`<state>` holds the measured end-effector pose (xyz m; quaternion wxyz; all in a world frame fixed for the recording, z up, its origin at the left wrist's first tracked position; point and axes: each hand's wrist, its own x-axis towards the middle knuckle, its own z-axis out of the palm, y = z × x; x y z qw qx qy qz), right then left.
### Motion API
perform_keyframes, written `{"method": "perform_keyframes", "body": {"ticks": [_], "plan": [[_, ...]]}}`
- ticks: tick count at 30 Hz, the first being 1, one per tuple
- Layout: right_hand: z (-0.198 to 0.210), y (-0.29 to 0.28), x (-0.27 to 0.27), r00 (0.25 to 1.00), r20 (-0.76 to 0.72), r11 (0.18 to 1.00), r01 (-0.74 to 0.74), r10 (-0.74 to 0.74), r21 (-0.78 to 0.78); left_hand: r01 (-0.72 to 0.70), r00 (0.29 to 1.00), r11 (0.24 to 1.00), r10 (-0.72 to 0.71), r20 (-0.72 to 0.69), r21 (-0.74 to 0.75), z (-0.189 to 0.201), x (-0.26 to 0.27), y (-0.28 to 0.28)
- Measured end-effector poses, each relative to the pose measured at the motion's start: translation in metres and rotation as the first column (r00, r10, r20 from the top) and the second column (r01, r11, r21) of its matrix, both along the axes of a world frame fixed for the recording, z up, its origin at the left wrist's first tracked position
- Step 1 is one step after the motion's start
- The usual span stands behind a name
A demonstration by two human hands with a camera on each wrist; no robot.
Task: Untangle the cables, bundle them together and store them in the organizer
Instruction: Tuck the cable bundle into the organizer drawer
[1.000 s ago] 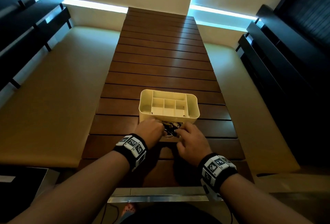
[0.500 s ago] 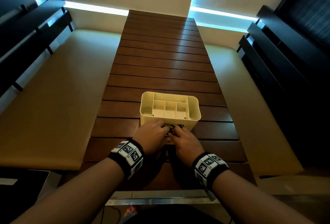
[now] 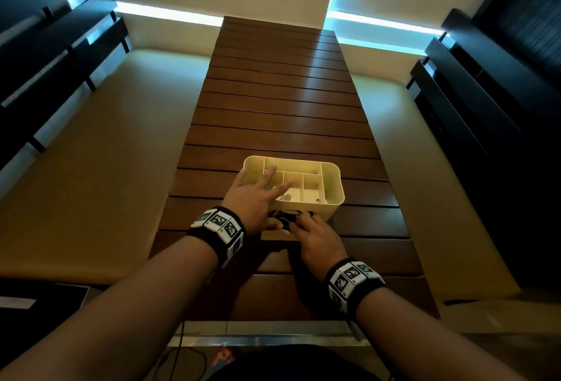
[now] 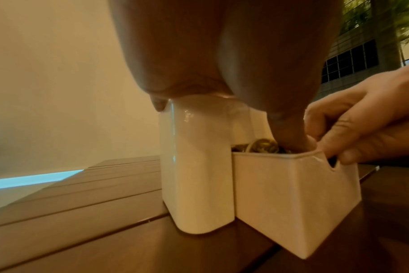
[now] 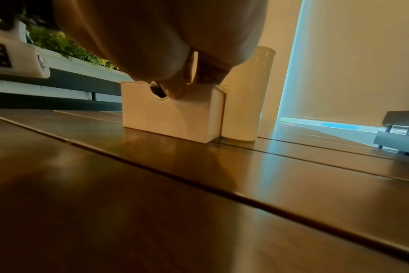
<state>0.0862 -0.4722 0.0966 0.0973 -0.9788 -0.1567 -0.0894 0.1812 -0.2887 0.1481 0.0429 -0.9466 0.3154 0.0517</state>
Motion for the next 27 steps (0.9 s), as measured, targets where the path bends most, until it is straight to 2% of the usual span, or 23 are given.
{"method": "perform_keyframes", "body": {"ticks": [8,15,22,27], "plan": [[0.002,-0.004,0.002,0.999,-0.037,1.0,-0.006,0.006,0.007,-0.014,1.0,0.998,0.015,0.015,-0.057,0.002,-0.006,0.0],[0.002,-0.005,0.0,1.0,0.019,0.999,-0.013,0.012,0.035,-0.021,1.0,0.996,0.022,0.006,-0.089,0.002,-0.01,0.0],[0.006,-0.011,0.0,1.0,0.016,0.995,-0.008,0.007,0.099,-0.05,0.999,0.994,0.051,0.007,-0.094,0.002,-0.012,-0.001],[-0.001,-0.004,0.001,0.997,0.076,1.0,0.016,-0.016,-0.004,-0.054,0.998,0.992,0.055,0.004,-0.113,0.004,-0.014,-0.001]]}}
